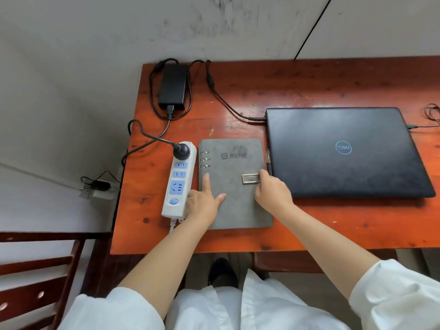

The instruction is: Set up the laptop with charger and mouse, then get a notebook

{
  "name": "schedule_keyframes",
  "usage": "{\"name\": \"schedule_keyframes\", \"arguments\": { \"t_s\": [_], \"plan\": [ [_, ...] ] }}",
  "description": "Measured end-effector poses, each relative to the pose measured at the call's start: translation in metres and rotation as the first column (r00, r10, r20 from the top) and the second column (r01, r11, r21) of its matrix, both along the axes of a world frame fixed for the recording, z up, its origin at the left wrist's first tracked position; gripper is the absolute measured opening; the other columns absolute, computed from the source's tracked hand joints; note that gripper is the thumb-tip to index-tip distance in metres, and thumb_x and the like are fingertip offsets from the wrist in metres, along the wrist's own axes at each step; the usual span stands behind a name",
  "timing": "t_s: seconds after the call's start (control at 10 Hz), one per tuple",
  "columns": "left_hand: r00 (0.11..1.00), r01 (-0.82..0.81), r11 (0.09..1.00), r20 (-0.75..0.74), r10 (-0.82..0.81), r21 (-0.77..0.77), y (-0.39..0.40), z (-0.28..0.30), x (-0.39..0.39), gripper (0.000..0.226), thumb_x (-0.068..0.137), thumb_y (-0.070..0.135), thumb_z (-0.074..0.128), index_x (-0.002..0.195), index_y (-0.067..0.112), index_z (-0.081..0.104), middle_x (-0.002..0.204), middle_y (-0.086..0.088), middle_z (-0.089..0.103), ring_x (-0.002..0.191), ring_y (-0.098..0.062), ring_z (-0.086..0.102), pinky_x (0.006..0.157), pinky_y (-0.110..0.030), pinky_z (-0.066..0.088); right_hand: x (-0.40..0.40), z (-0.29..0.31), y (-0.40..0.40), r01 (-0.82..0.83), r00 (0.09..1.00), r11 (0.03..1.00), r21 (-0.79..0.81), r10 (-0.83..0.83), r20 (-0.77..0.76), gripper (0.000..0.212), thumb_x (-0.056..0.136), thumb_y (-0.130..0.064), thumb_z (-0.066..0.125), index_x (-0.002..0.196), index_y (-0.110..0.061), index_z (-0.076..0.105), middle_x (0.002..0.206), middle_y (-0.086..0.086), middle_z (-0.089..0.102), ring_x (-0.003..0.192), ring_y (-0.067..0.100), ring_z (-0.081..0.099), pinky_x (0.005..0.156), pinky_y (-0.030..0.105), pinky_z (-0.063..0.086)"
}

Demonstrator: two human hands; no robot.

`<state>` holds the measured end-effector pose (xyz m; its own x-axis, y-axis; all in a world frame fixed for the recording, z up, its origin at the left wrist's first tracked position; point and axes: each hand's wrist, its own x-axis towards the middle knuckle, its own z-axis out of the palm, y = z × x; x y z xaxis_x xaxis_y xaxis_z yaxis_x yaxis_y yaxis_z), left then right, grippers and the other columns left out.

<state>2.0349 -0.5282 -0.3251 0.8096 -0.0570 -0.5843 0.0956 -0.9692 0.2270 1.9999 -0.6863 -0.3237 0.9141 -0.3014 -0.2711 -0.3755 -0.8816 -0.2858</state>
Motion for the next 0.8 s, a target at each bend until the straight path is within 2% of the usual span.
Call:
{"name": "schedule_keyframes", "arguments": {
  "t_s": [0.1, 0.2, 0.3, 0.4, 0.5, 0.6, 0.7, 0.8],
  "plan": [
    [1.0, 0.007, 1.0, -0.001, -0.007, -0.009, 0.001, 0.003, 0.008, 0.073, 0.091, 0.05, 0.043, 0.147, 0.029, 0.001, 0.126, -0.028, 0.044, 0.113, -0.04, 0.049, 0.096, -0.044, 0.042, -0.006, 0.002, -0.007, -0.04, 0.985, 0.997, -0.067, 0.051, 0.165, 0.014, 0.078, 0.006, 0.051, 0.091, 0.009, 0.058, 0.097, 0.028, 0.058, 0.089, 0.042, 0.056, 0.063, 0.044, 0.047],
    [1.0, 0.008, 1.0, -0.023, -0.007, 0.025, -0.001, 0.005, 0.005, 0.073, 0.092, 0.049, 0.043, 0.147, 0.028, 0.0, 0.128, -0.026, 0.043, 0.115, -0.038, 0.048, 0.096, -0.044, 0.043, -0.014, 0.006, -0.005, -0.114, 0.98, 0.974, -0.198, 0.142, 0.138, 0.015, 0.055, 0.013, 0.07, 0.066, 0.01, 0.061, 0.073, 0.026, 0.064, 0.067, 0.041, 0.061, 0.049, 0.039, 0.049],
    [0.998, 0.042, 0.992, 0.034, -0.047, 0.121, -0.009, 0.008, 0.002, 0.071, 0.093, 0.046, 0.044, 0.147, 0.023, 0.004, 0.132, -0.022, 0.04, 0.119, -0.033, 0.044, 0.097, -0.04, 0.042, -0.015, 0.006, -0.006, -0.114, 0.98, 0.956, -0.271, 0.153, 0.13, 0.019, 0.059, 0.006, 0.07, 0.076, 0.005, 0.063, 0.082, 0.02, 0.067, 0.079, 0.036, 0.063, 0.058, 0.037, 0.049],
    [0.958, 0.164, 0.968, 0.201, -0.202, 0.191, -0.018, 0.01, -0.001, 0.069, 0.094, 0.032, 0.05, 0.147, 0.016, 0.01, 0.14, -0.017, 0.033, 0.125, -0.03, 0.036, 0.099, -0.036, 0.039, -0.021, 0.0, -0.008, -0.179, 0.983, 0.938, -0.296, 0.185, -0.007, 0.028, 0.079, -0.005, 0.054, 0.106, 0.001, 0.059, 0.115, 0.012, 0.058, 0.114, 0.028, 0.051, 0.079, 0.036, 0.042],
    [0.909, 0.278, 0.948, 0.277, -0.311, 0.152, -0.022, 0.004, -0.006, 0.064, 0.095, 0.018, 0.047, 0.147, 0.011, 0.01, 0.153, -0.015, 0.017, 0.14, -0.03, 0.018, 0.11, -0.037, 0.029, -0.032, 0.002, -0.008, -0.227, 0.972, 0.919, -0.323, 0.234, -0.017, 0.049, 0.074, -0.011, 0.068, 0.119, 0.004, 0.057, 0.126, 0.018, 0.059, 0.123, 0.03, 0.052, 0.086, 0.036, 0.049],
    [0.89, 0.353, 0.933, 0.281, -0.358, 0.072, -0.024, -0.002, -0.008, 0.059, 0.099, 0.026, 0.035, 0.148, 0.008, 0.007, 0.158, -0.012, 0.003, 0.146, -0.025, -0.001, 0.119, -0.037, 0.011, -0.041, -0.01, -0.012, -0.25, 0.956, 0.959, -0.132, 0.223, -0.193, 0.058, 0.098, -0.029, 0.033, 0.145, -0.002, 0.014, 0.158, 0.012, 0.01, 0.146, 0.028, 0.005, 0.117, 0.045, 0.014],
    [0.875, 0.391, 0.92, 0.307, -0.374, 0.008, -0.027, -0.009, -0.008, 0.063, 0.099, 0.035, 0.03, 0.148, 0.006, 0.002, 0.159, -0.01, -0.003, 0.146, -0.021, -0.007, 0.12, -0.035, 0.0, -0.041, -0.011, -0.017, -0.23, 0.95, 0.972, -0.052, 0.213, -0.229, 0.065, 0.098, -0.045, 0.023, 0.147, -0.008, 0.004, 0.159, 0.007, -0.004, 0.146, 0.024, -0.009, 0.119, 0.044, 0.0],
    [0.873, 0.419, 0.907, 0.255, -0.416, 0.047, -0.024, -0.015, -0.009, 0.068, 0.098, 0.043, 0.024, 0.147, 0.006, -0.005, 0.159, -0.01, -0.008, 0.146, -0.02, -0.01, 0.119, -0.033, -0.004, -0.039, 0.006, -0.021, -0.135, 0.986, 0.987, 0.083, 0.142, -0.089, 0.058, 0.1, -0.038, 0.028, 0.147, -0.01, 0.011, 0.159, 0.008, 0.001, 0.146, 0.025, -0.006, 0.119, 0.042, 0.006]
  ]
}}
